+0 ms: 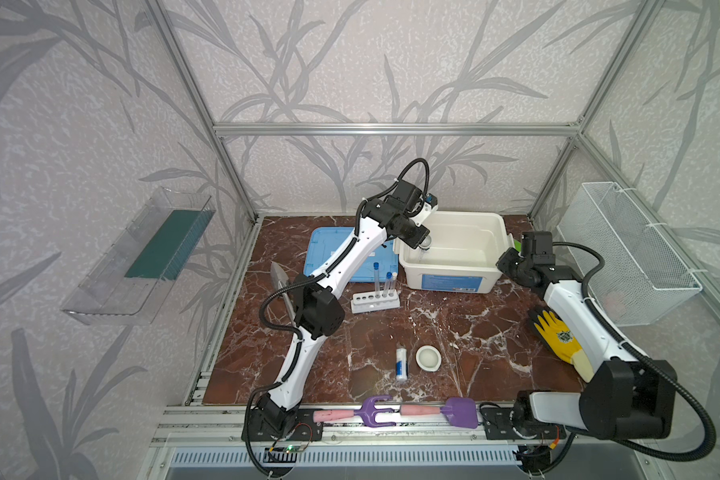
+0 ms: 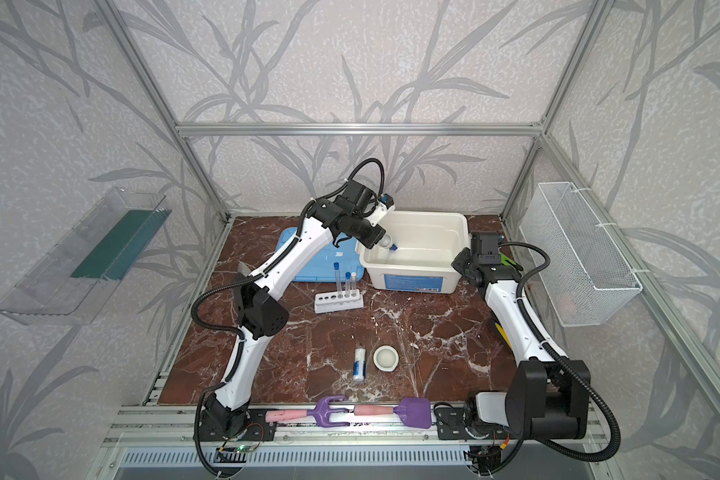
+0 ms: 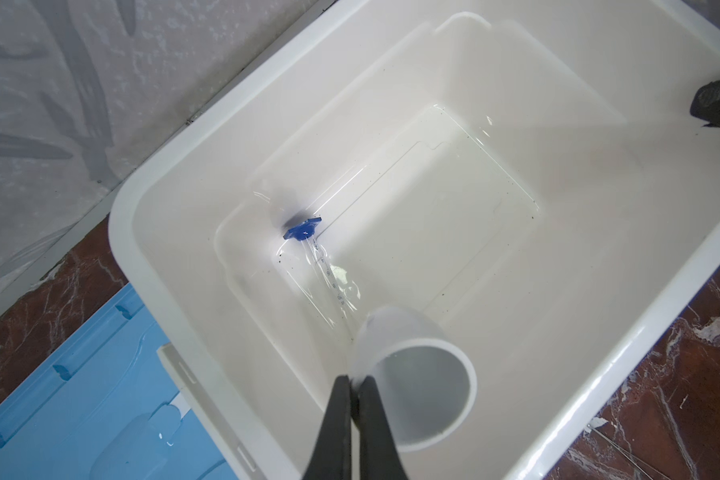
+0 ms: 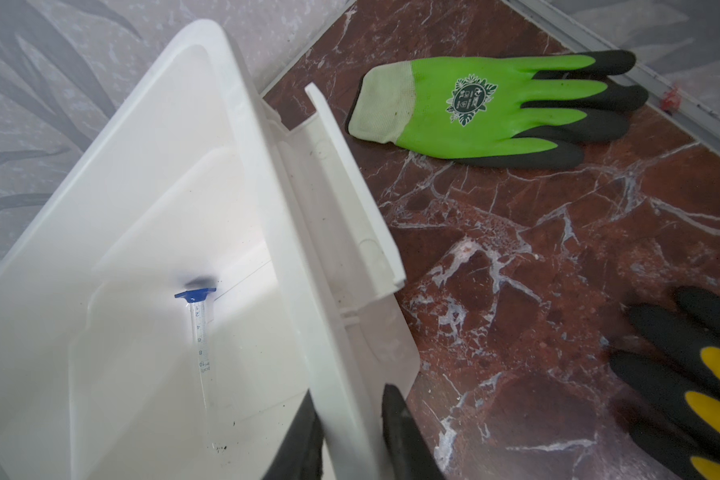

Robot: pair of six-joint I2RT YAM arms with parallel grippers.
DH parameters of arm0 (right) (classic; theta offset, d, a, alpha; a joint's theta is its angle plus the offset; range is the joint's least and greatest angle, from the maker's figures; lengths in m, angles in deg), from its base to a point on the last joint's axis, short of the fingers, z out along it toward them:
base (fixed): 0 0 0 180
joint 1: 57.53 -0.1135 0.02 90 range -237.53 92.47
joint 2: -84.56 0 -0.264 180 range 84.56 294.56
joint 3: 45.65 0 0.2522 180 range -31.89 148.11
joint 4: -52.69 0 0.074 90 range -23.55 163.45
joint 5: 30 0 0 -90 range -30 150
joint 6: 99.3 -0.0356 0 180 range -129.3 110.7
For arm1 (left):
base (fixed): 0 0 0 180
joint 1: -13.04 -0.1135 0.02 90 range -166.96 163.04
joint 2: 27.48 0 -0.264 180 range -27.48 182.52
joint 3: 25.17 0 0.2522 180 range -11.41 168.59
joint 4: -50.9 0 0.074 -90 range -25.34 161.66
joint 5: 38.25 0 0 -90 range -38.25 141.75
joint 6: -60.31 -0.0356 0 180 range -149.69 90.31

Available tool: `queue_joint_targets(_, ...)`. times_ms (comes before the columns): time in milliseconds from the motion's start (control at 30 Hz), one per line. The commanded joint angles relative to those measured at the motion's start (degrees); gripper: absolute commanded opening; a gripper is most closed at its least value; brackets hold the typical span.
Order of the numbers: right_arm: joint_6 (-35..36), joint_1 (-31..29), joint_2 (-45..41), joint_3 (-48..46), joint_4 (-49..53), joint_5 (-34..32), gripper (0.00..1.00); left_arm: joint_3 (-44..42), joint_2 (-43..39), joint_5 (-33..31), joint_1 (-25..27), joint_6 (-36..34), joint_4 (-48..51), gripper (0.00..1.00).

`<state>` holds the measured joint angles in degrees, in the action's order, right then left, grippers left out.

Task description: Organize the chemistry lab equipment

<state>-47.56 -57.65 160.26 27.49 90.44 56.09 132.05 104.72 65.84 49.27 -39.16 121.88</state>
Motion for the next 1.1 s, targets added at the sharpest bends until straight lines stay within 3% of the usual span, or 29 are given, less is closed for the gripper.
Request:
queue_joint_targets(0,5.54,0.43,-1.86,-1.34,4.56,-0.53,0.24,-0.20,-1.23,1.40,1.08,-1.50,2.97,0.00)
queue_joint_targets(233,8.14,0.38,-3.88,-4.62,5.38,3.11,0.23,1.47,0.99,2.37,3.16,-3.33,7.84,0.00)
queue_joint_targets(567,12.61,0.42,-4.34,-2.98,8.14,-1.91,0.24,4.12,3.29,0.36,3.21,-4.72,11.46,0.00)
queue_joint_targets(900,12.73,0.47,-1.41,0.03,8.75,0.12,0.34,5.78,6.11,0.32,3.09,-5.20,12.31,0.00)
queue_joint_targets(1067,13.14,0.64,-2.11,1.88,10.04,-0.58,0.48,6.03,6.84,-0.03,3.24,-6.09,12.34,0.00)
